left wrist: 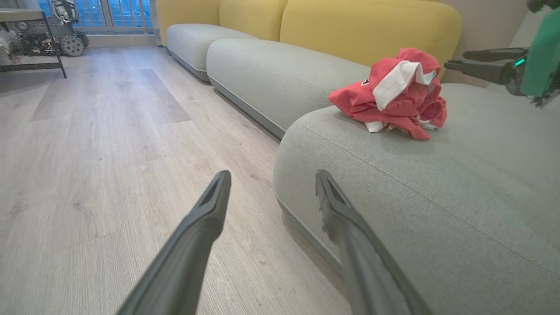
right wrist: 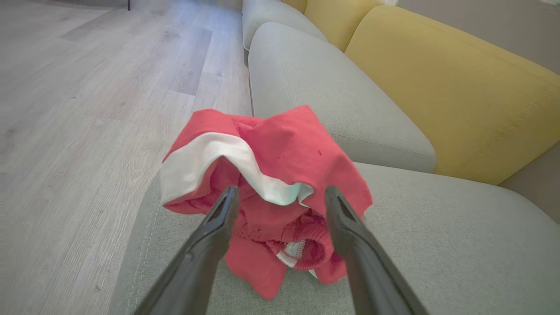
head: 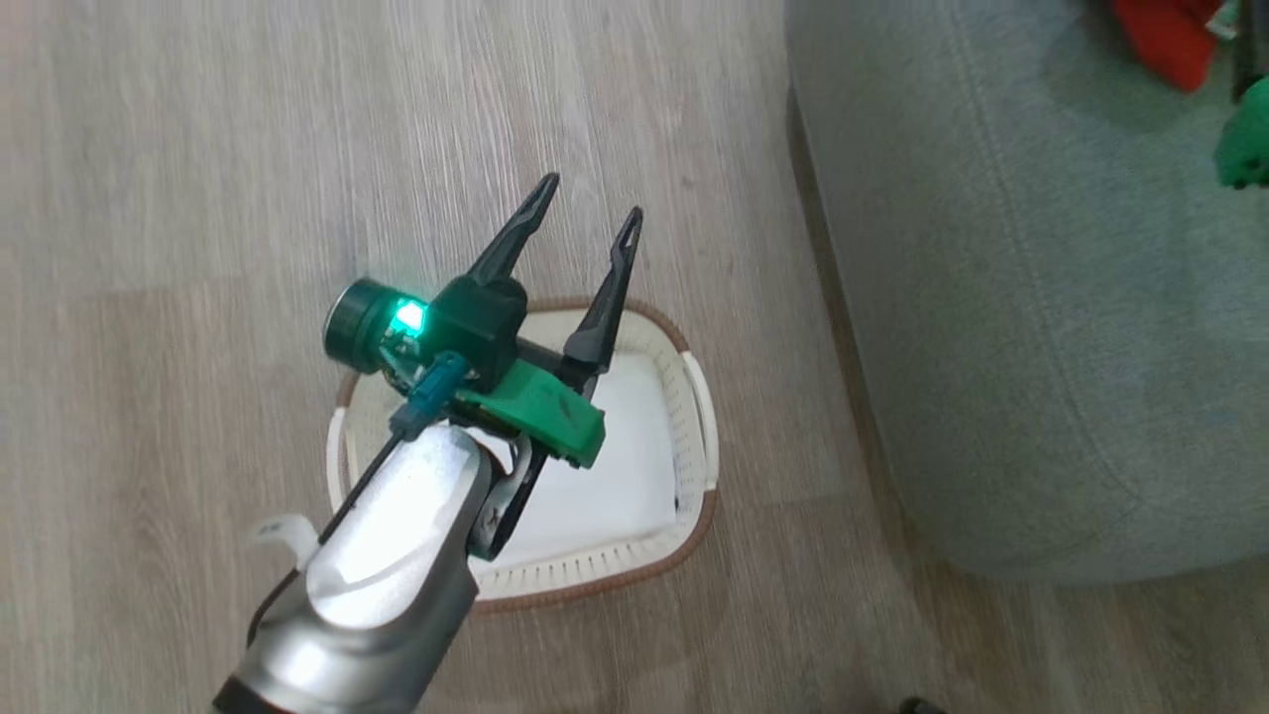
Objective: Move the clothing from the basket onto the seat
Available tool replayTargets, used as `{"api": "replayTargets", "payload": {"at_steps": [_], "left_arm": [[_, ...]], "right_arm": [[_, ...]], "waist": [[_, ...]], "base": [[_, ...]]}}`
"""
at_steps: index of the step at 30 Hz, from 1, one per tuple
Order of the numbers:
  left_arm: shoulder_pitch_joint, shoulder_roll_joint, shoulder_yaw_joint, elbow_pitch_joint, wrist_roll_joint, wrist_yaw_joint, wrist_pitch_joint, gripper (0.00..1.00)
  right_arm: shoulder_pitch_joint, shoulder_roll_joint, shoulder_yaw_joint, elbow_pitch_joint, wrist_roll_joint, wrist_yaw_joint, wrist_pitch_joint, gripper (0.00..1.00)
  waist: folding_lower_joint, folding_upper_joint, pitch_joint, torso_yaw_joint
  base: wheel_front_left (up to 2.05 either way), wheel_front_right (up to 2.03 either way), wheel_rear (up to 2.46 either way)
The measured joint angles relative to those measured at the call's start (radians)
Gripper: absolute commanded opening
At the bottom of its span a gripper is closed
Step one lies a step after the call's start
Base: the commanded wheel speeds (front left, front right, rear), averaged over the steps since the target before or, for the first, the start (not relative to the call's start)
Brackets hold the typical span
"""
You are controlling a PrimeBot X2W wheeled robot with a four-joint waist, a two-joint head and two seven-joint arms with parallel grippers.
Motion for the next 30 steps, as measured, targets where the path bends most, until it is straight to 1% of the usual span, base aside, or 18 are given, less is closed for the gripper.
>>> {"api": "replayTargets", "payload": {"at_steps": [4,8,9,10,12,14,15,20,24,30], "left_arm": [[0.04,-0.007,0.029,0.0,-0.021,0.008,0.0,1.0],[0.103,-0.016,0.063,-0.01,-0.044,0.018,0.0,1.0],[0.103,-0.016,0.063,-0.01,-0.044,0.018,0.0,1.0],[0.138,-0.019,0.082,-0.011,-0.054,0.031,0.0,1.0],[0.171,-0.018,0.091,-0.01,-0.049,0.037,0.0,1.0],[0.202,-0.02,0.103,-0.01,-0.05,0.042,0.0,1.0],[0.202,-0.02,0.103,-0.01,-0.05,0.042,0.0,1.0],[0.269,-0.018,0.156,-0.012,-0.051,0.051,0.0,1.0],[0.325,-0.01,0.196,-0.015,-0.054,0.061,0.0,1.0],[0.404,0.007,0.266,-0.04,-0.054,0.091,0.0,1.0]], "right_arm": [[0.047,-0.001,0.07,-0.036,0.037,0.0,0.0,1.0],[0.102,-0.001,0.118,-0.089,0.1,0.0,0.0,1.0],[0.102,-0.001,0.118,-0.089,0.1,0.0,0.0,1.0],[0.131,-0.001,0.137,-0.122,0.111,0.0,0.0,1.0],[0.165,0.005,0.133,-0.161,0.117,0.0,0.0,1.0],[0.204,0.025,0.119,-0.2,0.125,0.0,0.0,1.0],[0.204,0.025,0.119,-0.2,0.125,0.0,0.0,1.0],[0.326,0.09,0.066,-0.306,0.122,0.0,0.0,1.0],[0.425,0.143,0.016,-0.386,0.094,0.0,0.0,1.0],[0.579,0.246,-0.037,-0.491,0.045,0.0,0.0,1.0]], "waist": [[0.0,0.0,-0.062,0.003],[0.0,0.0,-0.126,0.018],[0.0,0.0,-0.126,0.018],[0.0,0.0,-0.158,0.027],[0.0,0.0,-0.189,0.037],[-0.0001,0.0,-0.218,0.049],[-0.0001,0.0,-0.218,0.049],[0.0,0.0,-0.279,0.083],[-0.0001,0.0,-0.316,0.108],[-0.0001,0.0001,-0.352,0.137]], "base": [[0.0,0.0,0.0],[0.0,0.0,0.0],[0.0,0.0,0.0],[0.0,0.0,0.0],[0.0,0.0,0.0],[0.0,0.0,0.0],[0.0,0.0,0.0],[0.0,0.0,0.0],[0.0,0.0,0.0],[0.0,0.0,0.0]]}}
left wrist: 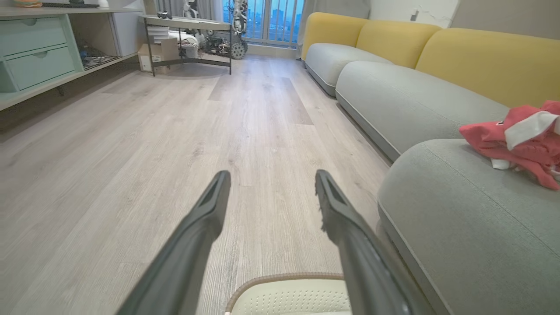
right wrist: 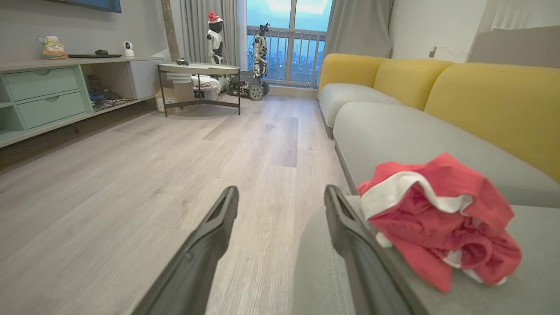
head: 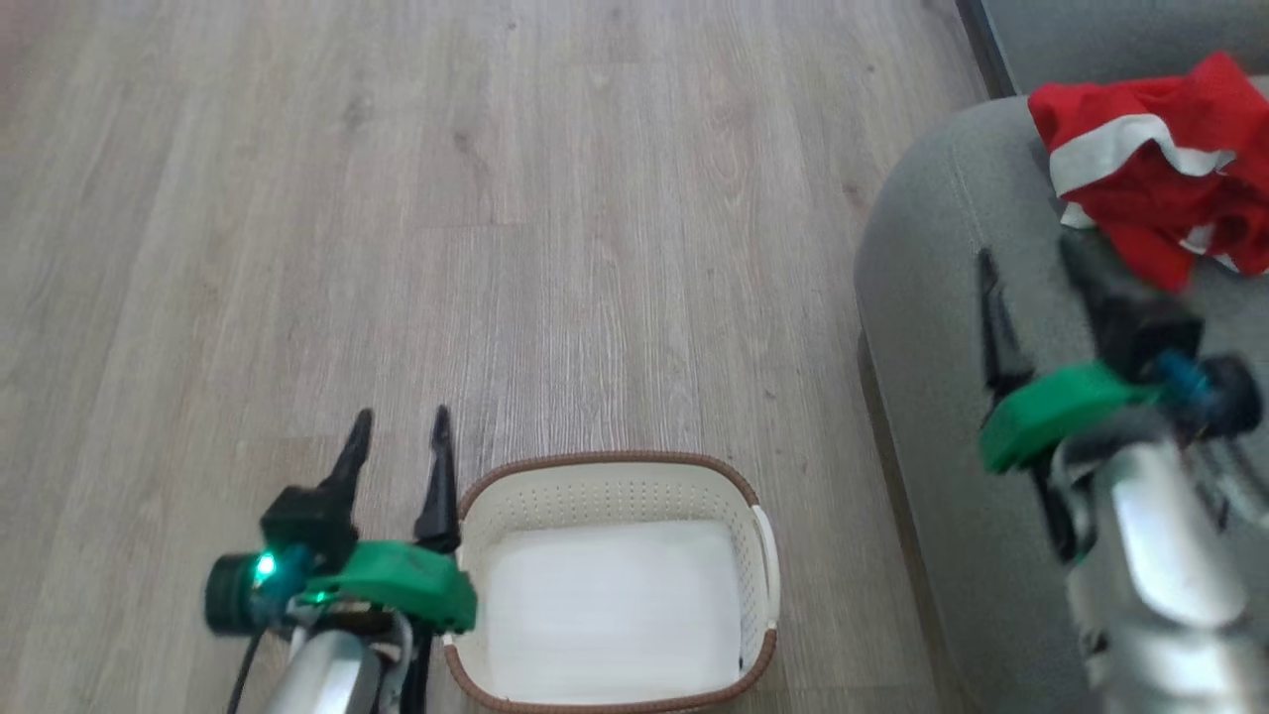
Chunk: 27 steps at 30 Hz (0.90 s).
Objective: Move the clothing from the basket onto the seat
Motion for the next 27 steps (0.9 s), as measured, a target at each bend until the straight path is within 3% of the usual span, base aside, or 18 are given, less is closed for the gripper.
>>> {"api": "replayTargets", "payload": {"at_steps": [6,14,27], "left_arm": [[0.076,0.006,0.061,-0.034,0.0,0.014,0.0,1.0],[0.177,0.01,0.122,-0.067,0.002,0.031,0.0,1.0],[0.282,-0.004,0.192,-0.123,0.02,0.023,0.0,1.0]], "right_arm": [[0.142,0.064,0.004,-0.081,-0.019,0.0,0.0,1.0],[0.272,0.068,0.056,-0.16,0.036,0.0,0.0,1.0],[0.37,0.072,0.04,-0.232,0.071,0.0,0.0,1.0]], "waist": [[0.0,0.0,-0.025,0.014],[0.0,0.0,-0.046,0.027],[0.0,0.0,-0.069,0.03]], "base": [[0.0,0.0,0.0],[0.0,0.0,0.0],[0.0,0.0,0.0]]}}
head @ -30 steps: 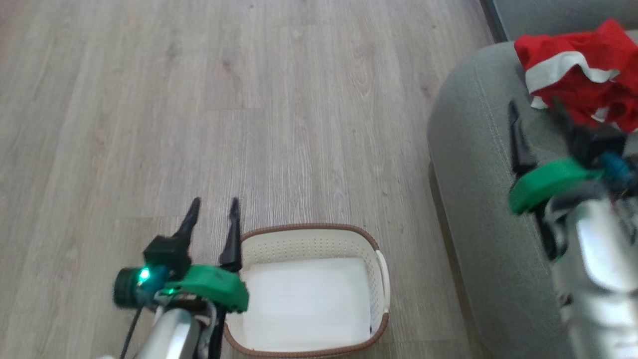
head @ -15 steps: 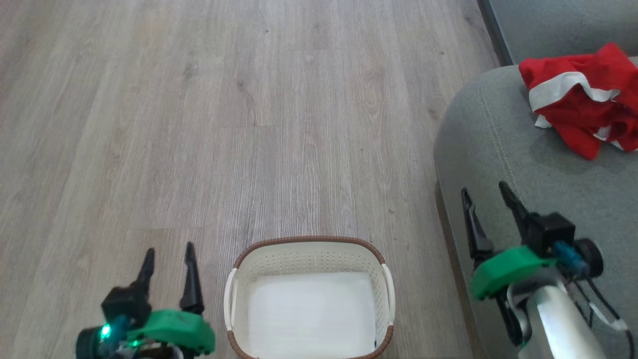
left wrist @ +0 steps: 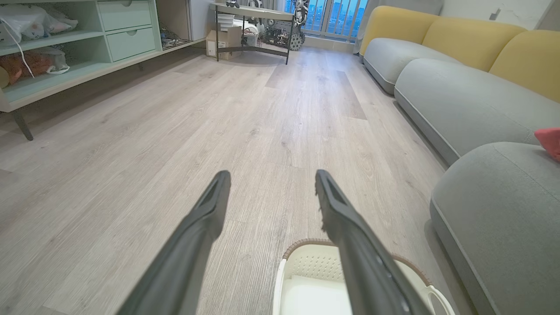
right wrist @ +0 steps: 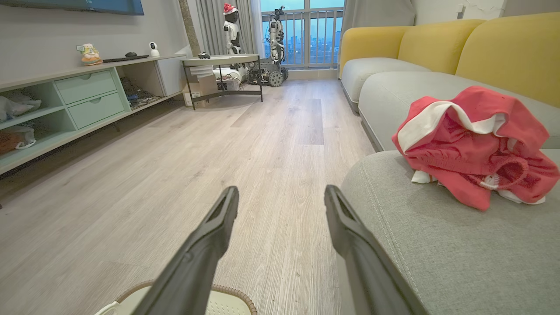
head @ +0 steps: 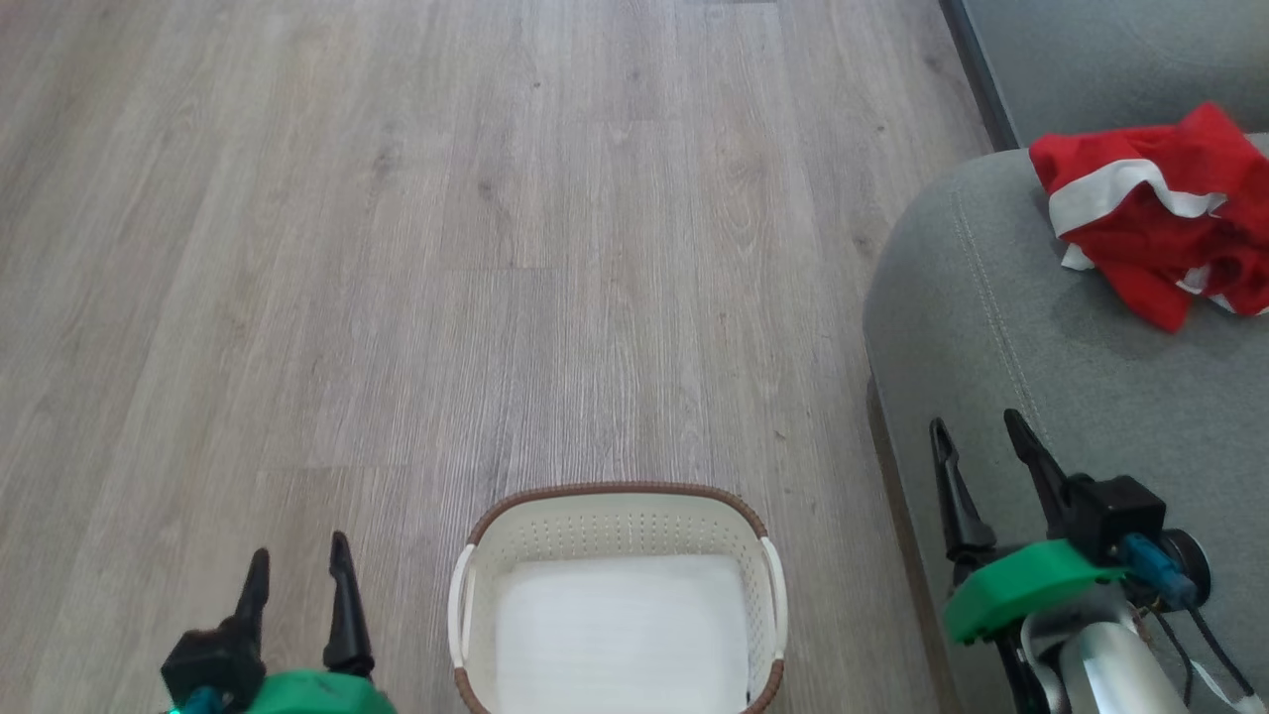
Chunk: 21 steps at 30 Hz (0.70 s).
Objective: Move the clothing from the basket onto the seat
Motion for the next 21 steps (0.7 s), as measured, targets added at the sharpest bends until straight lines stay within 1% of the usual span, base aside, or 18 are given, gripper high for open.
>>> {"api": "replayTargets", "payload": {"at_steps": [5,6,11,21], "left_arm": [[0.007,-0.003,0.021,-0.006,0.002,-0.004,0.0,1.0],[0.007,-0.004,0.021,-0.007,0.007,-0.012,0.0,1.0],[0.007,-0.011,0.021,-0.008,0.017,-0.02,0.0,1.0],[0.007,-0.015,0.025,-0.008,0.028,-0.026,0.0,1.0]], "right_arm": [[0.014,0.001,0.007,-0.007,0.007,0.0,0.0,1.0],[0.014,0.001,0.007,-0.009,0.009,0.0,0.0,1.0],[0.014,0.001,0.006,-0.011,0.009,0.0,0.0,1.0],[0.014,0.001,0.006,-0.01,0.01,0.0,0.0,1.0]], "waist": [[0.0,0.0,-0.006,-0.001],[0.0,0.0,-0.006,0.0],[0.0,0.0,-0.01,0.004],[0.0,0.0,-0.011,0.01]], "base": [[0.0,0.0,0.0],[0.0,0.0,0.0],[0.0,0.0,0.0],[0.0,0.0,0.0]]}}
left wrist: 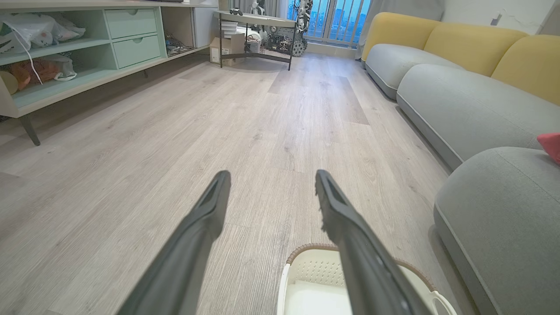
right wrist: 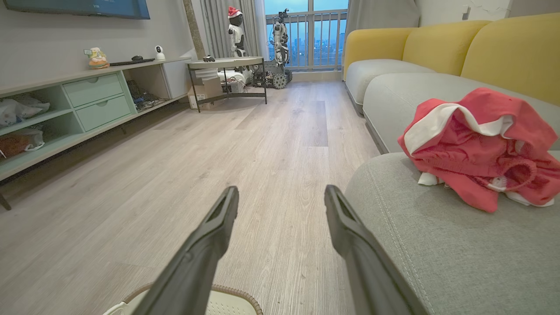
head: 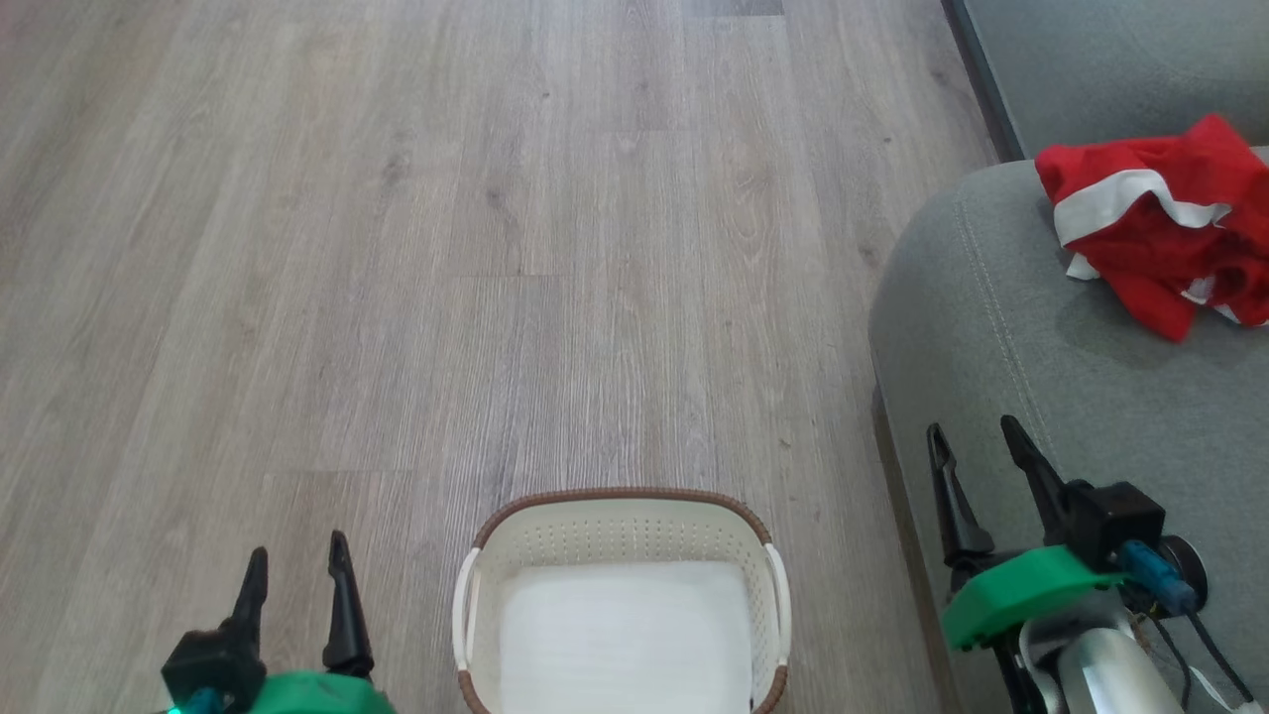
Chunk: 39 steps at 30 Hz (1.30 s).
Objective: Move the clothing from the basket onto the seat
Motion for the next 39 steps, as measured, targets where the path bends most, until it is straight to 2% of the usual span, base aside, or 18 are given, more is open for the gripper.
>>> {"api": "replayTargets", "payload": {"at_steps": [7,8,15,39], "left_arm": [[0.0,-0.003,0.0,0.002,0.018,-0.003,0.0,1.0],[0.0,-0.003,-0.002,0.008,0.019,-0.003,0.002,0.0],[0.025,-0.018,-0.005,0.095,-0.006,-0.004,0.015,0.0],[-0.004,-0.018,0.028,0.096,-0.266,-0.057,0.082,0.0]], "right_arm": [[0.0,0.0,0.001,0.002,0.009,0.0,0.0,1.0],[0.0,0.0,0.001,0.011,0.009,0.0,0.0,0.0],[0.062,0.0,0.001,0.097,0.032,0.0,0.012,0.0],[0.058,0.0,-0.023,0.072,0.312,0.0,0.077,0.0]], "waist": [[0.0,0.0,-0.002,0.0],[0.0,0.0,-0.002,0.0],[0.0,0.0,-0.001,-0.001],[0.0,0.0,0.008,-0.007]], "base": [[0.0,0.0,0.0],[0.0,0.0,0.0],[0.0,0.0,0.0],[0.0,0.0,0.0]]}}
